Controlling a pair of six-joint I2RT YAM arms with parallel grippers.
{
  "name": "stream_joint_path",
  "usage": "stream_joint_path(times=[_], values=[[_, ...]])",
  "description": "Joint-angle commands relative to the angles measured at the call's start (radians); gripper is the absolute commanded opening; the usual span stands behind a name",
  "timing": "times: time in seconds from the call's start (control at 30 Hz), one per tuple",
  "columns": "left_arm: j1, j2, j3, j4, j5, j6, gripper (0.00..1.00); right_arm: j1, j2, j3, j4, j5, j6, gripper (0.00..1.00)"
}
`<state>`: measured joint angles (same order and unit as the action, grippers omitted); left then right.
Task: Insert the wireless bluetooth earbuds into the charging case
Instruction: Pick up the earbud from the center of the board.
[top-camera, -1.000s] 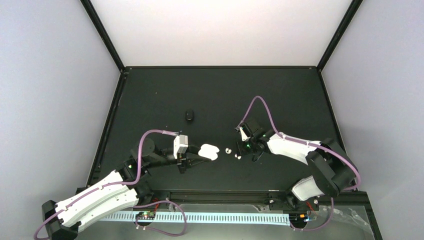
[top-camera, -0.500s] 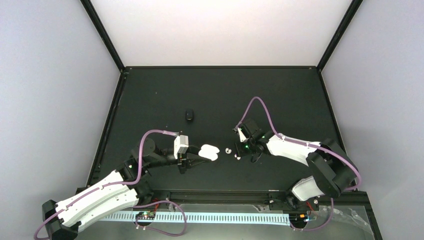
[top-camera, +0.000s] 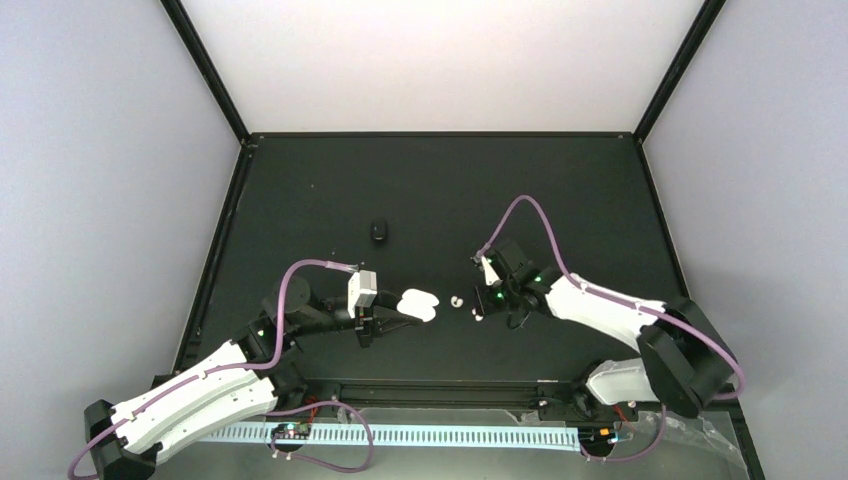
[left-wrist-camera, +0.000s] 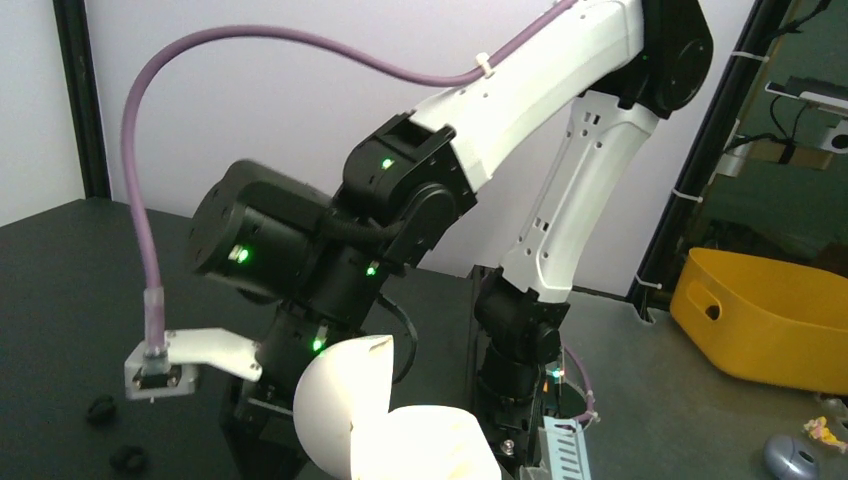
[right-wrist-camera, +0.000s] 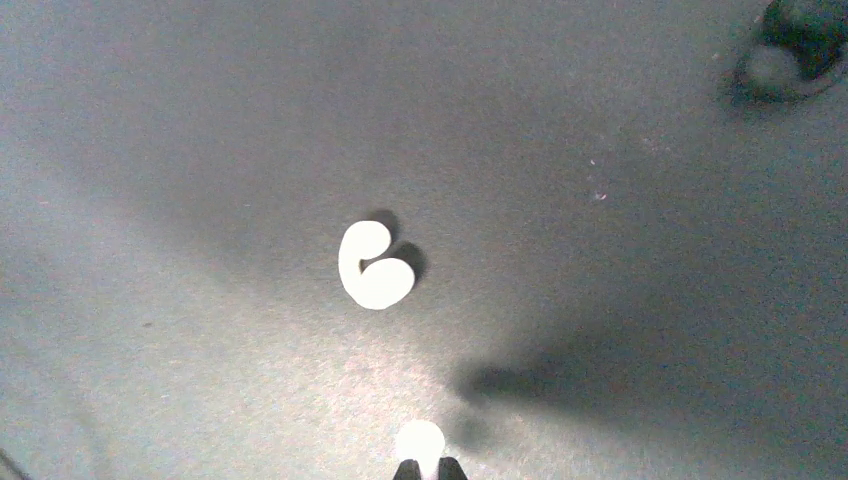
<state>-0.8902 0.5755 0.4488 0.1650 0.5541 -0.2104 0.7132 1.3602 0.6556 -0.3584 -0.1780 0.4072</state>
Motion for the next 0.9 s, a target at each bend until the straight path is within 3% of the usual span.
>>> stream_joint_path(times=[0.0,0.17,0.33,0.5,0.67,0.87], values=[[0.007,-0.011,0.006,0.019,0.015,-0.003,0.02,0.006,-0.134,0.014,-0.051,0.015,0.027,0.01],[0.006,-0.011,0.009,0.036,0.011,-0.007,0.01,0.006,-0.409,0.099,-0.185,-0.002,0.008,0.01],[0.006,0.022,0.014,0.105,0.039,-0.026,0.02,0.006,-0.577,0.302,-0.4,-0.003,-0.09,0.01],[0.007,0.082,0.021,0.203,0.096,-0.047,0.02,0.006,-0.602,0.54,-0.578,-0.045,-0.224,0.01],[0.007,0.162,0.047,0.261,0.166,-0.057,0.02,0.014,-0.599,0.665,-0.666,-0.096,-0.384,0.01],[0.007,0.243,0.069,0.349,0.227,-0.092,0.02,0.194,-0.55,0.731,-0.646,-0.079,-0.425,0.01]])
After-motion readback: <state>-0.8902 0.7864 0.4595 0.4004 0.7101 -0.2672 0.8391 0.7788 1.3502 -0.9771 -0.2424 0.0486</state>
